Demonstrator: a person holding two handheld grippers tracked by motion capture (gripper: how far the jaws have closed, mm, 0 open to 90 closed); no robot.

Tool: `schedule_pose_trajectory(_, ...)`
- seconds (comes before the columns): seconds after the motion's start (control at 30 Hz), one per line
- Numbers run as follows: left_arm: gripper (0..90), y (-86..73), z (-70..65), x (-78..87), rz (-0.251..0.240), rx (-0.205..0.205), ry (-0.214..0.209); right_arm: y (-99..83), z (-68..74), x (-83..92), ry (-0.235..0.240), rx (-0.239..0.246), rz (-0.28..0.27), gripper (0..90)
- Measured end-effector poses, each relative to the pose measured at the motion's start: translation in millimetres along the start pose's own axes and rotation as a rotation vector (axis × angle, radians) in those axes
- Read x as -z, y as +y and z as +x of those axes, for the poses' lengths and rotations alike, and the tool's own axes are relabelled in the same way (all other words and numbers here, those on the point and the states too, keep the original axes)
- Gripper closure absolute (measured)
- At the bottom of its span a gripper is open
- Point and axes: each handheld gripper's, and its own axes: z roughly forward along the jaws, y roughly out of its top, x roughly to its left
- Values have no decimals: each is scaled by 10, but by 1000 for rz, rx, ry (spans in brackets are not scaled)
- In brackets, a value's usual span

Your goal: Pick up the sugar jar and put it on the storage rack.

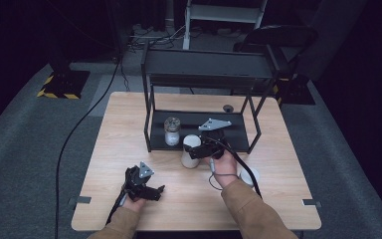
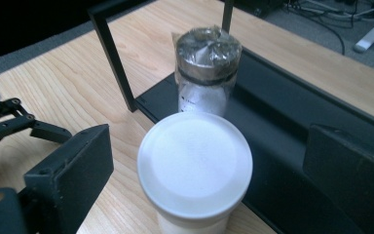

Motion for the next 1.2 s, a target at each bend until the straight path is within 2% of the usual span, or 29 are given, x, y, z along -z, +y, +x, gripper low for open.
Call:
schedule_pose_trajectory(0.27,0,3,1,1,2,-1,0,81,14,-197,0,-4,68,92)
schedule_pose_trajectory(0.5,0,2,0,0,1,0,0,115,12,-279,-7,-4,117,144)
schedule_pose_trajectory(0.73,0,3,1,1,2,-2,1,152,23,-345,2,9,157,253)
schedule_pose_trajectory(0.83,0,4,1,1,2,-2,0,162,-13,-355,29,5,162,325)
schedule_pose_trajectory(1.13,0,5,1,1,3,-2,0,240,-6,-350,29,0,192,332)
schedule_pose_trajectory(1.2,0,5,1,1,3,-2,0,246,-4,-331,33,2,185,333)
